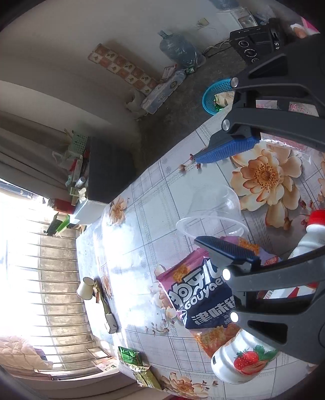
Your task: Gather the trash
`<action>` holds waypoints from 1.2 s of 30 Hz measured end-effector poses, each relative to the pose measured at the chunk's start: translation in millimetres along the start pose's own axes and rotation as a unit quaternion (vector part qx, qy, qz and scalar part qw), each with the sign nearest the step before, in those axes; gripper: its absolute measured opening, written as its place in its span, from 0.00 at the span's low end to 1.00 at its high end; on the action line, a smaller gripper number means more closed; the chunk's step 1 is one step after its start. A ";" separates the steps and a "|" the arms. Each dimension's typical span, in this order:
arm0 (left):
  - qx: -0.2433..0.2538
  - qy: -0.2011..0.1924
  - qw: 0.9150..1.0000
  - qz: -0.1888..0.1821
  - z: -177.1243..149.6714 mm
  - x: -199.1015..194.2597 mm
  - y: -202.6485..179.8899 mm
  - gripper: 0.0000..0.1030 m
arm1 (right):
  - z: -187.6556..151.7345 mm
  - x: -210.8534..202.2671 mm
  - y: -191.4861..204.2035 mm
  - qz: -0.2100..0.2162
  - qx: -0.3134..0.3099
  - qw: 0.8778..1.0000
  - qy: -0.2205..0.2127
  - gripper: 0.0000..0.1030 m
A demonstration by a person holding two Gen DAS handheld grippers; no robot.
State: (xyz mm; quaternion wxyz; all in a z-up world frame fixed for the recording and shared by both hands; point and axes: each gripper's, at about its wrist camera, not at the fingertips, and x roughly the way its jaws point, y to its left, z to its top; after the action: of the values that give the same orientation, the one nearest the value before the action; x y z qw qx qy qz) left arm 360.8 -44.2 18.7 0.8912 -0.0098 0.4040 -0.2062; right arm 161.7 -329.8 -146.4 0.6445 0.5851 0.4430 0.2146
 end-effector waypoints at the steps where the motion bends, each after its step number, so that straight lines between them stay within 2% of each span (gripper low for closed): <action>1: 0.010 0.011 1.000 0.009 3.9 9.6 -2.0 0.55 | -1.4 2.2 0.8 0.002 0.000 1.000 0.000 0.03; 4: 0.030 0.037 0.999 0.027 5.9 32.3 -8.8 0.48 | -1.8 -0.5 -2.4 0.008 -0.002 1.000 0.000 0.03; 6: 0.054 0.045 0.997 0.032 0.9 39.1 -17.8 0.34 | 0.0 -2.0 -2.5 0.010 -0.005 1.000 -0.001 0.03; 7: 0.068 0.042 0.996 0.034 -2.4 38.8 -23.3 0.29 | 0.0 -2.9 -2.5 0.009 -0.006 1.000 -0.002 0.03; 8: 0.083 0.036 0.995 0.034 -5.8 37.0 -29.3 0.19 | 0.1 -5.3 -3.1 0.009 -0.008 1.000 -0.004 0.03; 9: 0.100 0.030 0.994 0.036 -9.9 33.7 -36.2 0.13 | -0.1 -7.6 -4.1 0.010 -0.009 1.000 -0.005 0.03; 11: 0.146 0.012 0.988 0.052 -20.3 24.0 -53.8 0.10 | -0.8 -12.6 -6.3 0.010 -0.010 1.000 -0.008 0.03; 13: 0.209 -0.008 0.976 0.068 -34.6 12.4 -75.6 0.05 | -2.4 -18.8 -7.1 0.006 -0.013 1.000 -0.013 0.03; 16: 0.292 -0.013 0.953 0.084 -62.6 -3.3 -106.8 0.04 | -7.1 -30.0 -10.4 0.000 -0.017 1.000 -0.020 0.03; 18: 0.329 -0.006 0.941 0.082 -83.6 -13.5 -122.3 0.04 | -10.2 -37.3 -12.9 -0.003 -0.018 1.000 -0.024 0.03; 21: 0.353 0.002 0.932 0.076 -112.2 -29.9 -136.0 0.04 | -15.2 -46.8 -17.2 -0.005 -0.014 0.999 -0.030 0.04; 25: 0.357 -0.007 0.931 0.082 -143.6 -56.1 -141.6 0.04 | -20.3 -56.8 -21.0 -0.005 -0.011 0.999 -0.036 0.03; 26: 0.364 -0.008 0.927 0.089 -151.9 -61.4 -143.0 0.04 | -21.1 -58.1 -20.4 -0.006 -0.012 0.999 -0.037 0.03; 31: 0.422 -0.005 0.895 0.146 -193.4 -68.8 -146.1 0.04 | -24.5 -57.8 -10.2 -0.012 -0.028 0.999 -0.034 0.04; 33: 0.427 0.006 0.891 0.154 -202.8 -70.5 -143.8 0.04 | -25.0 -54.3 -2.6 -0.015 -0.038 0.999 -0.029 0.07; 34: 0.424 0.011 0.893 0.153 -205.3 -72.9 -141.8 0.04 | -23.7 -51.6 1.4 -0.017 -0.044 0.999 -0.027 0.07; 36: 0.407 0.027 0.903 0.137 -207.3 -78.8 -136.4 0.07 | -23.4 -47.0 9.9 -0.025 -0.055 0.998 -0.026 0.07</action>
State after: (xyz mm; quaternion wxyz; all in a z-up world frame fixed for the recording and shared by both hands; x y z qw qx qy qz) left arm 115.3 -108.5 -39.4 0.8259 0.4145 0.3063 -0.2287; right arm 120.7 -351.8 -120.2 0.6924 0.5425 0.4282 0.2071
